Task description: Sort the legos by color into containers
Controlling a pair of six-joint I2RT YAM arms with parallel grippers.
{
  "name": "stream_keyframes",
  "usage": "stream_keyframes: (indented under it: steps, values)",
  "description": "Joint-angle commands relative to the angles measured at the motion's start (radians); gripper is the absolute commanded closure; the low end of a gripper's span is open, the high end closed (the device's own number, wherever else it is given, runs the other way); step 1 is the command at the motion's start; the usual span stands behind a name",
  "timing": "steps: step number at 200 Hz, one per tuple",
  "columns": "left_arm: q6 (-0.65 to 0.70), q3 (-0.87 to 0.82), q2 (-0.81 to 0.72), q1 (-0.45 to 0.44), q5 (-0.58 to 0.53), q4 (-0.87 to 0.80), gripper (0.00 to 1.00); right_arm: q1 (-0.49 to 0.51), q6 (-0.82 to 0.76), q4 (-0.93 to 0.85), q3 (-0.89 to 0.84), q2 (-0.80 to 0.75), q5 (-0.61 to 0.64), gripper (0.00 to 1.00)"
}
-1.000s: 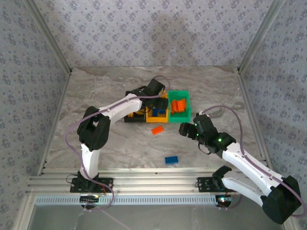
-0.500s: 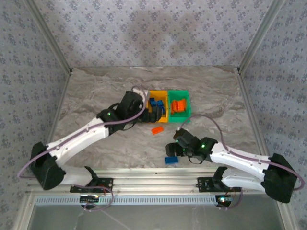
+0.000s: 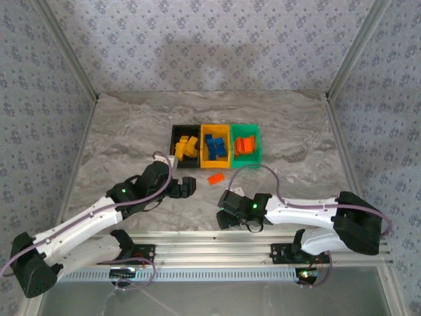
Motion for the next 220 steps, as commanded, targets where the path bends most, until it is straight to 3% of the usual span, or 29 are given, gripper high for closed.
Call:
stream_keyframes:
  steps: [1,74,158,185,220]
  values:
    - [-0.026,-0.015,-0.017,-0.005,-0.040,-0.016,0.00,0.011,0.028,-0.043,0.040,0.025,0.034,0.07]
    - [-0.019,-0.037,-0.019,-0.003,-0.054,-0.015,0.00,0.026,0.035,-0.090,0.068,0.144,0.043,0.10]
    - [-0.021,-0.067,-0.025,0.002,-0.072,-0.010,0.00,0.022,-0.007,-0.088,0.097,0.060,0.047,0.35]
    - [-0.028,-0.081,-0.037,0.004,-0.084,-0.008,0.00,-0.026,-0.077,-0.117,0.165,-0.003,0.061,0.38]
    - [-0.038,-0.089,-0.041,0.003,-0.089,-0.014,0.00,-0.167,-0.178,-0.102,0.323,0.006,0.050,0.38]
